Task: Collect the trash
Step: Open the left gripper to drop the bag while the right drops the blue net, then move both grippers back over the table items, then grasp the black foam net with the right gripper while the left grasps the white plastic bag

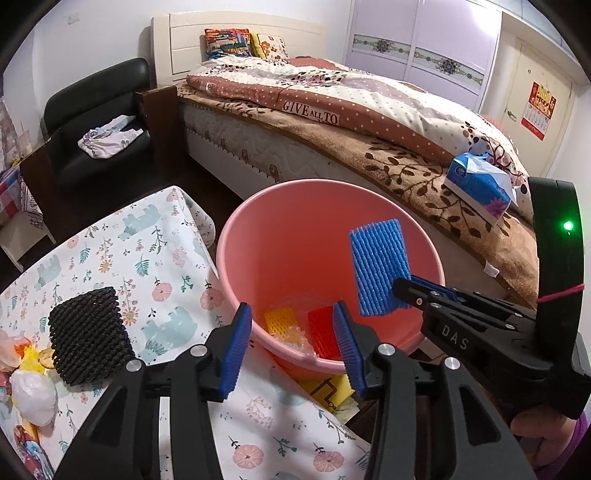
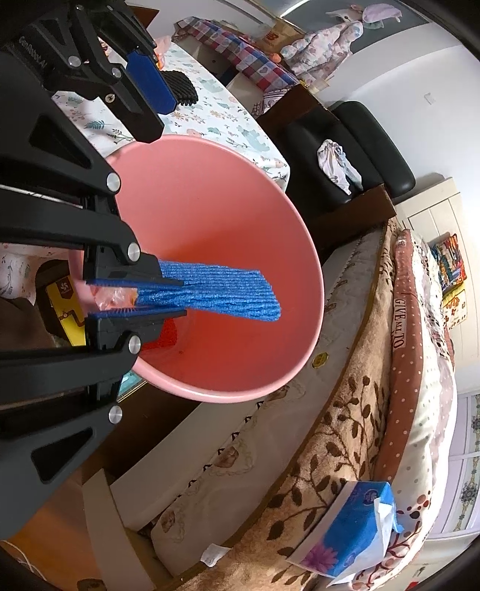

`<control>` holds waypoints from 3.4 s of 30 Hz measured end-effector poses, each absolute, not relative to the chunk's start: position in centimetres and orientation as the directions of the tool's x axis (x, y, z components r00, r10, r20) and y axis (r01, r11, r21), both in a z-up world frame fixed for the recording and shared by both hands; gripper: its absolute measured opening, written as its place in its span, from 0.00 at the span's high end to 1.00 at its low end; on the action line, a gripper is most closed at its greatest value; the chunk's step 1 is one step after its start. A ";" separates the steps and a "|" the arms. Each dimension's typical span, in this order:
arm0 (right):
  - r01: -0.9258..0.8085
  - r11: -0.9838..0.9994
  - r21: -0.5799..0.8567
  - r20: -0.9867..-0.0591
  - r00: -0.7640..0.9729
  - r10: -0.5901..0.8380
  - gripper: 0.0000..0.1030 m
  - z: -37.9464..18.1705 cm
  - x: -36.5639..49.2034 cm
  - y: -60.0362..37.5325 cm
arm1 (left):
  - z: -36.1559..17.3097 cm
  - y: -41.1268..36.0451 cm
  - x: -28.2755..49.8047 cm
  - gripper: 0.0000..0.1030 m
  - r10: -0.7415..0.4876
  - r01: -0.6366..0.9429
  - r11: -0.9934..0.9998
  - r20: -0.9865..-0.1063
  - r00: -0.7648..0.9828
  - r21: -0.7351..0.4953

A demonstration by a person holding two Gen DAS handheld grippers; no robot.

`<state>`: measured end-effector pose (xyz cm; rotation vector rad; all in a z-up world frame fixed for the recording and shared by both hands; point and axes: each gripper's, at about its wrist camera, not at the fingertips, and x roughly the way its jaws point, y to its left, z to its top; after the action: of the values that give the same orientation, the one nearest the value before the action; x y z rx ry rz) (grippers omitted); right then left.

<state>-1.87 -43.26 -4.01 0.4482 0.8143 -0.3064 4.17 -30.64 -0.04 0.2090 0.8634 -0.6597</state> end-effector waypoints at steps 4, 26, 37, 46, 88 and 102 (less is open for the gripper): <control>0.417 0.872 0.256 -0.742 0.663 -0.100 0.67 -3.4 -2.0 -42.8 | 0.2 -29.9 4.1 0.56 -0.454 0.605 0.790 -0.754 0.475 -0.096; 0.316 0.913 0.257 -0.634 0.768 -0.088 0.67 0.5 -3.5 -38.2 | 3.1 -22.0 3.3 0.56 -0.431 0.509 0.854 -0.697 0.572 -0.110; 0.165 0.955 0.245 -0.614 0.789 0.021 0.67 0.8 -2.5 -32.5 | 3.5 -14.6 2.3 0.56 -0.347 0.399 0.913 -0.673 0.653 -0.083; 0.072 0.971 0.228 -0.641 0.762 0.094 0.67 0.0 -1.6 -28.6 | 2.2 -7.4 2.6 0.56 -0.235 0.261 0.963 -0.683 0.692 -0.066; -0.052 0.956 0.290 -0.738 0.623 0.258 0.56 -4.3 8.1 -22.9 | -1.8 -2.5 7.3 0.79 -0.226 0.116 0.973 -0.756 0.615 -0.197; -0.020 0.957 0.290 -0.760 0.603 0.243 0.85 -5.7 8.2 -22.4 | -1.2 -3.0 6.1 0.79 -0.242 0.143 0.970 -0.742 0.625 -0.196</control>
<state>8.20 -22.36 -5.71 0.2638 0.9140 0.1545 6.06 -2.96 -1.22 -0.1227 0.8680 -0.2217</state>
